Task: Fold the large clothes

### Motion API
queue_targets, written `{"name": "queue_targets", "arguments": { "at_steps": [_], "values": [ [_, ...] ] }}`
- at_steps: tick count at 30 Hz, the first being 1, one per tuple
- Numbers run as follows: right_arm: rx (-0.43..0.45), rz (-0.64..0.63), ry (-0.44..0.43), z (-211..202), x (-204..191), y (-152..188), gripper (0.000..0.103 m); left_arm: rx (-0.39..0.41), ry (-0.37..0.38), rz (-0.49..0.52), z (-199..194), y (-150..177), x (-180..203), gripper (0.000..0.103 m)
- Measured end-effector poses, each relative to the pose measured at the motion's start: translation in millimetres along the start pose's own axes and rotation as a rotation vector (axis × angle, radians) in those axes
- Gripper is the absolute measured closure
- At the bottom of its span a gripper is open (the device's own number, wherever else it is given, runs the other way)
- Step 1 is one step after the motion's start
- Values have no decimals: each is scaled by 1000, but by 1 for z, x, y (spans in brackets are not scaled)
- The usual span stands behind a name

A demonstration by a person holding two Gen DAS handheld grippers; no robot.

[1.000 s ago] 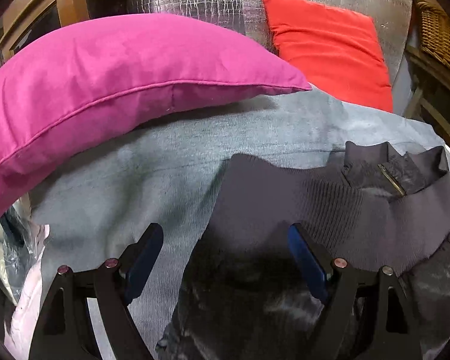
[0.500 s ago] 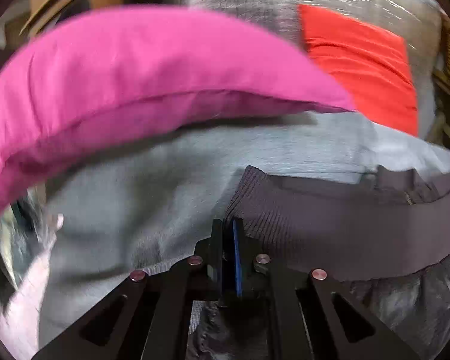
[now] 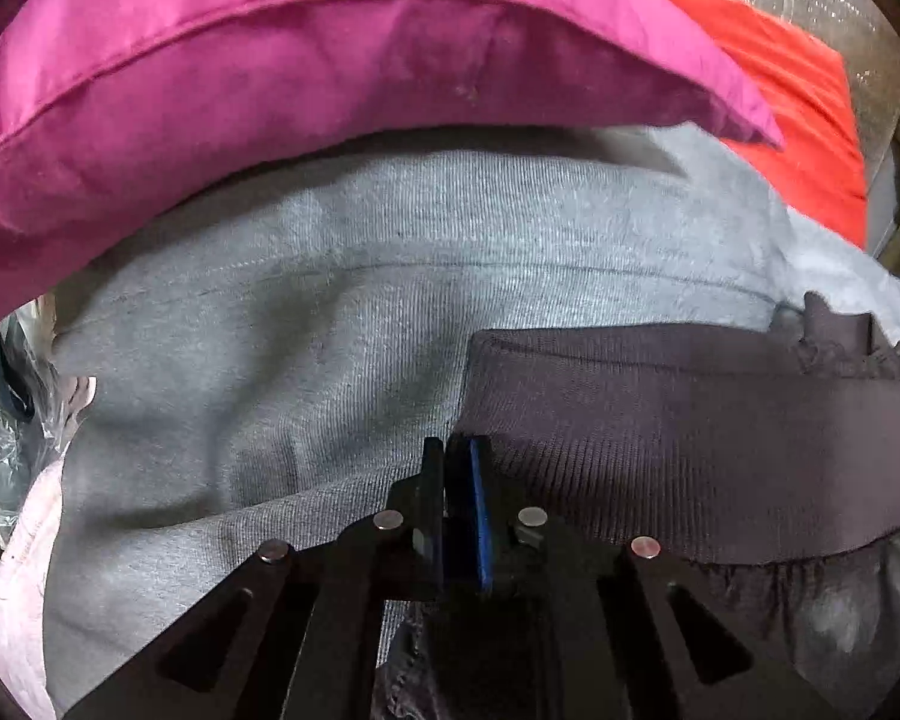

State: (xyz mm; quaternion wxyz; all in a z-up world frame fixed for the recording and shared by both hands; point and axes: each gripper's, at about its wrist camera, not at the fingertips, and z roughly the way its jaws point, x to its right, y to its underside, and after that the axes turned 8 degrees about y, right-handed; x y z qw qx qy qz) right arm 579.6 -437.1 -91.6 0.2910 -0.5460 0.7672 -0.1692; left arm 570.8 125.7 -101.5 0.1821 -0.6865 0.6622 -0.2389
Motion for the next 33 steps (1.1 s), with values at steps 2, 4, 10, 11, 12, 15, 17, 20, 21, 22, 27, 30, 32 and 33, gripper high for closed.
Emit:
{"name": "queue_targets", "arguments": {
  "at_steps": [2,4,10,11,12,15,17,20,21,22,27,30,32,33],
  "values": [
    [-11,-16,-43,-6,-6,-3,100,8,-8,-13,-7,-2,-5,49],
    [-14,-57,-102,-15,-20,-4,90,66,1,-34,-22,-2,-10,31],
    [-77,-145,-247,-18,-54,-1,0,66,85,10,-32,-2,-4,29],
    [-110,-161,-243,-12,-61,1,0,57,96,32,-30,-2,3,29],
    [-134,-175,-241,-7,-67,2,0,48,110,57,-28,-1,8,29],
    [-195,-214,-167,16,-81,4,10,0,104,93,-14,-1,21,29],
    [-218,-223,-140,25,-83,8,49,-10,103,101,-11,4,25,29],
    [-226,-278,-113,30,-91,18,79,1,98,129,-8,4,29,83],
    [-204,-304,-100,28,-96,20,88,-23,71,126,-4,3,30,102],
    [-177,-314,-81,22,-94,21,91,-16,61,111,-5,2,29,103],
    [-37,-333,58,8,-90,13,93,-5,-19,55,-1,1,12,103],
    [-61,-357,132,25,-88,20,94,-58,-53,-3,16,6,-4,103],
    [-50,-332,132,32,-86,23,94,-60,-42,-20,14,9,-10,103],
    [-55,-313,125,35,-84,22,94,-55,-15,-26,12,9,-11,103]
  ]
}}
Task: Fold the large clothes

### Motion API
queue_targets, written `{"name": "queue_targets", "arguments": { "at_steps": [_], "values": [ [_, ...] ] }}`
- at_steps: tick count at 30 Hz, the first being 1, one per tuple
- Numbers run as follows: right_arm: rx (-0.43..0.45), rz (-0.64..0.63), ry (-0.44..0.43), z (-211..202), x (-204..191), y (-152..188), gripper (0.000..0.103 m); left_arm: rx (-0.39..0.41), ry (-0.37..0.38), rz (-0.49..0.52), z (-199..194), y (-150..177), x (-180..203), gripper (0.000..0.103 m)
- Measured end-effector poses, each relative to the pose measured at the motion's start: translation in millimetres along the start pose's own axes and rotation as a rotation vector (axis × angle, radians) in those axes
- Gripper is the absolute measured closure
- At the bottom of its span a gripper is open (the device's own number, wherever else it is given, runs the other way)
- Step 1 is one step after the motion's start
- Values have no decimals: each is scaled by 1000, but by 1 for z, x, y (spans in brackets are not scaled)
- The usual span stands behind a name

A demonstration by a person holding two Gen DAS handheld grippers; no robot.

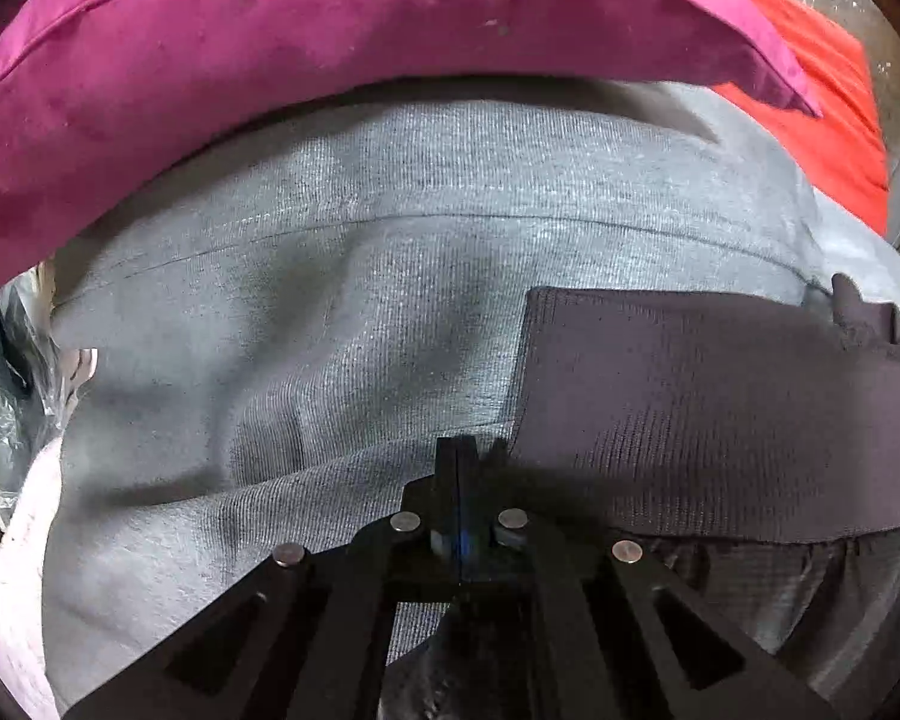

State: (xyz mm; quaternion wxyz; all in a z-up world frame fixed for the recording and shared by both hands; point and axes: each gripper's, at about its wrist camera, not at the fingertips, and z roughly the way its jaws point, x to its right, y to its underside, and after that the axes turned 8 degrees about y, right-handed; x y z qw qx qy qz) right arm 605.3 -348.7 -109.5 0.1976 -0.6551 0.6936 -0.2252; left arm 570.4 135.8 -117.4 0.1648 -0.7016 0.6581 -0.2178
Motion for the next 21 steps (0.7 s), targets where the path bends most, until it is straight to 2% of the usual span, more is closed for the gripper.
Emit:
{"name": "queue_targets", "arguments": {
  "at_steps": [3,4,5,7,9,10,11,12,14,15,19,21],
  "values": [
    [-4,19,-47,2,4,-1,93,36,128,-41,-16,-1,-15,101],
    [-8,40,-81,2,9,-1,92,41,139,-65,-21,-2,-22,90],
    [-11,60,-112,4,13,-1,92,49,137,-89,-24,-2,-27,73],
    [-10,91,-149,4,20,1,91,82,134,-122,-32,-3,-34,52],
    [-4,93,-181,4,19,0,90,102,173,-109,-39,-2,-33,49],
    [-2,91,-194,2,19,0,88,106,222,-93,-43,-2,-32,40],
    [0,90,-205,2,18,0,88,115,261,-79,-48,0,-31,26],
    [2,92,-214,4,16,-2,88,145,288,-49,-56,2,-26,22],
    [1,101,-225,0,17,2,88,198,271,2,-66,4,-17,20],
    [1,107,-231,2,17,2,88,192,273,25,-65,4,-11,20],
    [-1,112,-245,-1,19,4,88,60,261,54,-27,-10,8,20],
    [9,100,-245,-5,19,4,87,17,232,38,-17,-1,9,20]
  ]
}}
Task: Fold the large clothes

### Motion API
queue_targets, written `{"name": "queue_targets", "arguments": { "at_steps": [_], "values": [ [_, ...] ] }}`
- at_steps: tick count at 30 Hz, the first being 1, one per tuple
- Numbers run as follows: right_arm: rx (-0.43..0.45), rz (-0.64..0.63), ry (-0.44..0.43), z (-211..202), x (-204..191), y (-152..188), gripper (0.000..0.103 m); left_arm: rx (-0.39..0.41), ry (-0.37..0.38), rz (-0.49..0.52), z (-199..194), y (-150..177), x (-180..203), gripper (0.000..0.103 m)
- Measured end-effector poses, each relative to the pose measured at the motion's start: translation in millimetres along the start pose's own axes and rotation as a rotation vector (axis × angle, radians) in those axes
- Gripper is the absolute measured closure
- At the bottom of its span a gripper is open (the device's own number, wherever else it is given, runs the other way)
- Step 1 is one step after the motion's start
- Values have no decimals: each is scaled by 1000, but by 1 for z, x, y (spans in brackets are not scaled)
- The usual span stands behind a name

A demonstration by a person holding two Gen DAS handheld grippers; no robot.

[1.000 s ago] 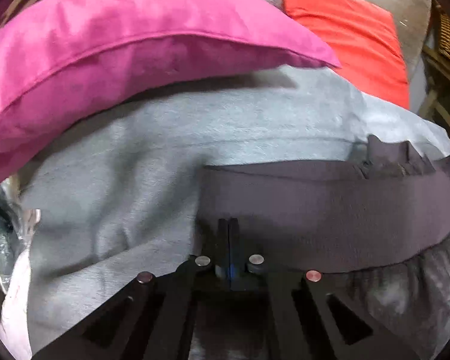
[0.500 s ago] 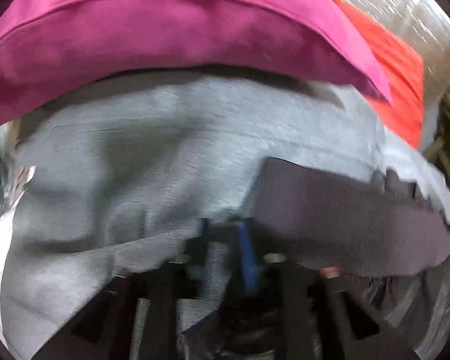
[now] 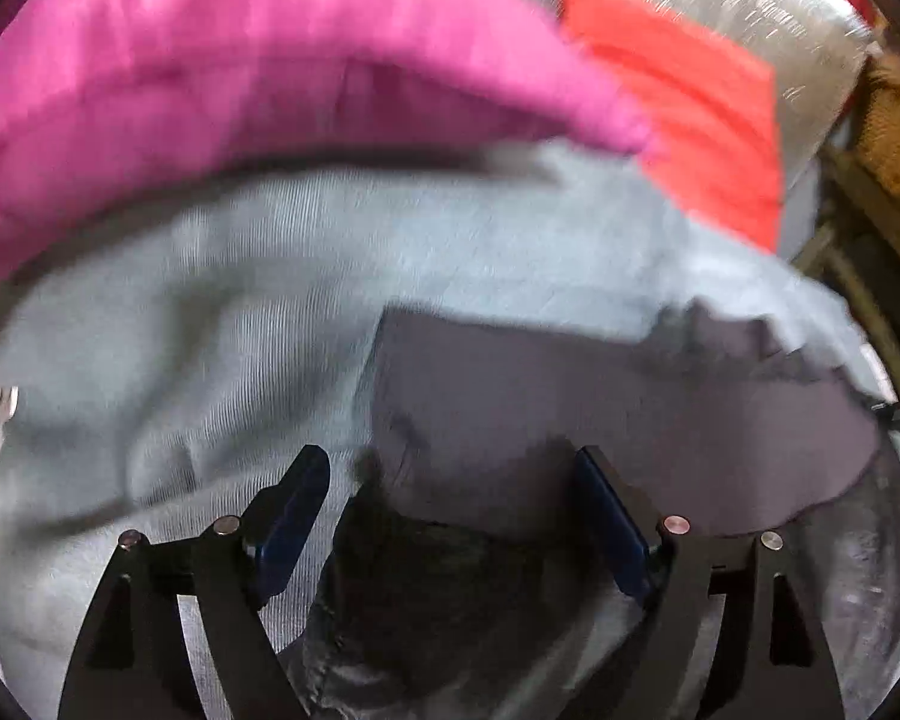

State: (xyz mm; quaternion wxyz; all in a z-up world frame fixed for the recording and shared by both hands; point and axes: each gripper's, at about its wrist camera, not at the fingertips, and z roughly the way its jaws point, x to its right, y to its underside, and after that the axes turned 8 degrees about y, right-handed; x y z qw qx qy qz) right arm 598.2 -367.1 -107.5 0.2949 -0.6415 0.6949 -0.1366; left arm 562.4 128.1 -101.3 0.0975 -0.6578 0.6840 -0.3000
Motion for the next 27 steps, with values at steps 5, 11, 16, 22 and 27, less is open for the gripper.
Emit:
{"name": "queue_targets", "arguments": {
  "at_steps": [5,11,16,22,27],
  "values": [
    [-6,-48,45,-2,-7,1,92,-27,-53,-19,11,-2,-3,81],
    [113,-80,129,-26,-15,-8,95,26,-128,-53,2,-8,-11,83],
    [62,-59,212,1,-2,-1,96,5,-151,-73,15,0,-19,83],
    [53,-65,244,6,-4,0,96,-5,-186,-50,27,-6,-6,80],
    [16,-81,261,7,-6,-2,72,12,-315,34,31,-15,21,58]
  ]
}}
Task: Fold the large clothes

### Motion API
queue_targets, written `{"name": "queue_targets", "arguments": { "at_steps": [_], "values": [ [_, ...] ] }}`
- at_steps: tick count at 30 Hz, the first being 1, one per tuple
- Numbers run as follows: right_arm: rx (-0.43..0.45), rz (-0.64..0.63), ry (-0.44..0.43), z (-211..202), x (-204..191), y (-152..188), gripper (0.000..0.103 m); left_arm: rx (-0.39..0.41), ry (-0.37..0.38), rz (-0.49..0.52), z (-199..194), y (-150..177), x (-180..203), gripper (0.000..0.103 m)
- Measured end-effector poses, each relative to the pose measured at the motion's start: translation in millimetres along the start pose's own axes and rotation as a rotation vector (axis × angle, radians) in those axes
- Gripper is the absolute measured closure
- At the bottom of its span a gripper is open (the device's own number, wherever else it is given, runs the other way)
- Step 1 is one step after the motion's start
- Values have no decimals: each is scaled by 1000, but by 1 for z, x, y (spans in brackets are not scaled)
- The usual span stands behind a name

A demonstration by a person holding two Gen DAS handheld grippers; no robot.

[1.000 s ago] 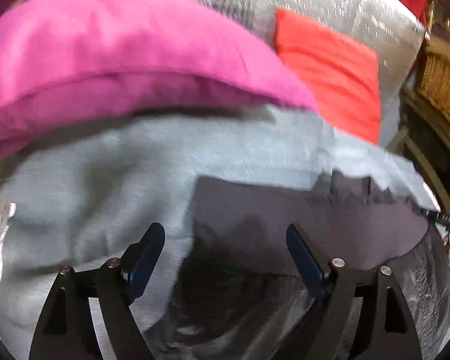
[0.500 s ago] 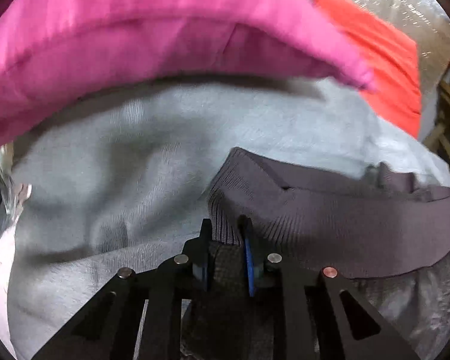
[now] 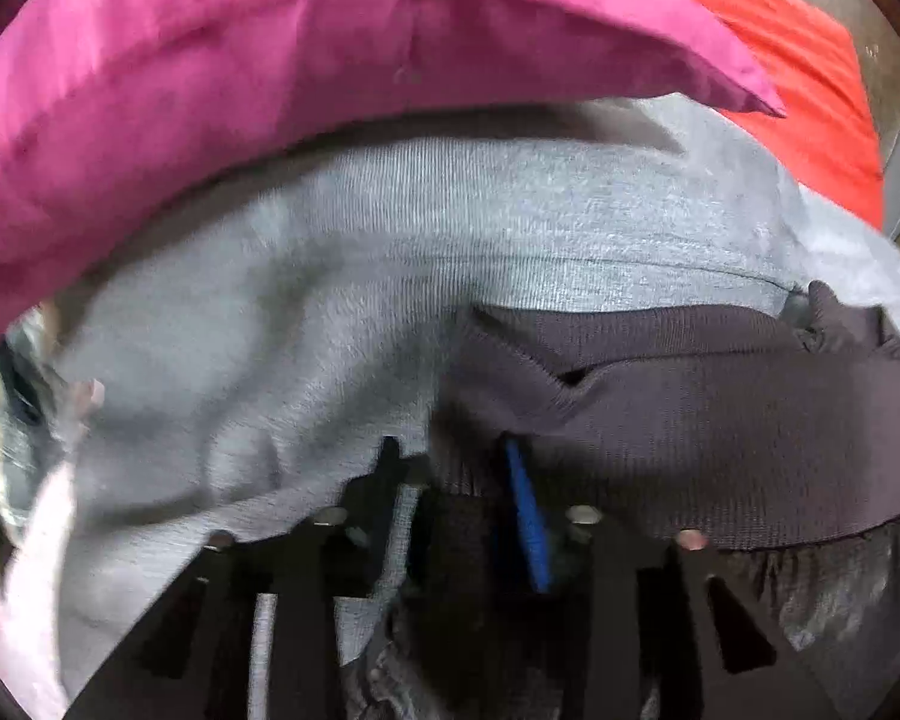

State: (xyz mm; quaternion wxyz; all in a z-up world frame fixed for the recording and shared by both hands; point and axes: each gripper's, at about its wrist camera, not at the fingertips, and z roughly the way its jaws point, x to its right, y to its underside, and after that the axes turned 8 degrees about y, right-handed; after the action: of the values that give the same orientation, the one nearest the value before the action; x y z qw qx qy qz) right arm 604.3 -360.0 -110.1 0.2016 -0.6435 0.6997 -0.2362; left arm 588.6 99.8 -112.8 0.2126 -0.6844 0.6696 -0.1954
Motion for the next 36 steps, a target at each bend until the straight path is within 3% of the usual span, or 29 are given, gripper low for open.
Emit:
{"name": "queue_targets", "arguments": {
  "at_steps": [1,2,3,5,9,12,15,19,25,27,30,36],
  "values": [
    [-8,1,13,0,1,0,39,31,-11,7,-10,-1,2,56],
    [-10,10,29,-7,6,1,23,56,-26,5,-20,-1,3,52],
    [4,23,25,-16,11,1,17,72,-36,-2,-30,-2,2,48],
    [18,50,26,-34,24,2,17,107,-33,-34,-53,-3,-5,38],
    [71,85,1,-81,45,8,17,119,-23,-75,-89,6,-21,36],
    [108,66,-67,-120,43,25,17,155,-4,-76,-130,35,-26,36],
    [122,31,-154,-154,21,58,17,174,58,-56,-165,61,-17,36],
    [148,-13,-176,-181,-20,103,17,198,123,-38,-192,111,26,35],
    [252,-87,-61,-191,-88,150,17,250,122,8,-178,153,87,35],
    [265,-138,-26,-183,-108,160,17,216,90,44,-161,157,99,35],
    [214,-169,13,-159,-117,168,17,196,82,33,-134,160,95,30],
    [181,-159,69,-131,-111,173,15,212,51,79,-120,168,98,27]
  ]
}}
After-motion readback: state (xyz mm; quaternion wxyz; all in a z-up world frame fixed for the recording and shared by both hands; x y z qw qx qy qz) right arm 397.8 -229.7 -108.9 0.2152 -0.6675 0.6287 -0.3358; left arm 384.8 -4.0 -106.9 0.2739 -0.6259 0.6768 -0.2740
